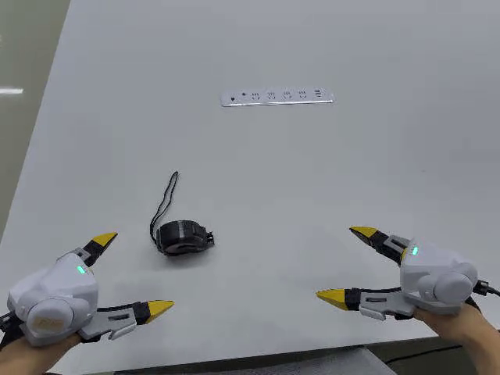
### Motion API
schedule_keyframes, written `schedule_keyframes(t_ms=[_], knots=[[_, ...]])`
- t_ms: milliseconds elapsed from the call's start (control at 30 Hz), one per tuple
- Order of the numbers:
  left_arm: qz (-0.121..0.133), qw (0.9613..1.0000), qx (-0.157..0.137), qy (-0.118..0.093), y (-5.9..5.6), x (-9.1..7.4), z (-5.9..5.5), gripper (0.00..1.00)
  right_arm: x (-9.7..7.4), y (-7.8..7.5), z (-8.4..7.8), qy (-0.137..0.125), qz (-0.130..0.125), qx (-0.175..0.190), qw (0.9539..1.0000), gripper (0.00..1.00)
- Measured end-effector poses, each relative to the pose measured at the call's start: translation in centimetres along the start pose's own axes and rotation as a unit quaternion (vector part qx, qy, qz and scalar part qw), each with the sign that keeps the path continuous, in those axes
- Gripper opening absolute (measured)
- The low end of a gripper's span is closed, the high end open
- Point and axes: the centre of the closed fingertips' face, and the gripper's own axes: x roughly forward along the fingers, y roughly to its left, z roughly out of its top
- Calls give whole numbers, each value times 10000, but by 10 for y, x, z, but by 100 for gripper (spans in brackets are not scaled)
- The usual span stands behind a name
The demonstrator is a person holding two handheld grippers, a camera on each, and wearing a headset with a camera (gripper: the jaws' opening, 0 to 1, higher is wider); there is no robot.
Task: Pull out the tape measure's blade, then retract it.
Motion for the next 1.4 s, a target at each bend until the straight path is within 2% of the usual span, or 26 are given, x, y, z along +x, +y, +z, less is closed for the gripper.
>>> schedule_keyframes(t_ms=[400, 633, 733, 967, 1167, 1400], knots=[[-232, 9991, 312, 172, 11, 15, -5, 77, 22, -7, 5, 70, 358, -378, 9986, 72], [-401, 9970, 585, 323, 15, 27, -7, 72, 41, -9, 10, 58, 564, -600, 9966, 68], [-467, 9963, 654, 318, 15, 31, -6, 70, 48, -10, 10, 64, 648, -636, 9958, 67], [-687, 9928, 889, 425, 15, 42, -11, 65, 68, -3, 6, 194, 1001, -894, 9908, 66], [-797, 9908, 975, 489, 18, 51, -13, 64, 81, -2, 9, 219, 1148, -1094, 9871, 64], [-963, 9868, 1158, 592, 19, 62, -15, 61, 93, -3, 9, 279, 1288, -1201, 9840, 61]])
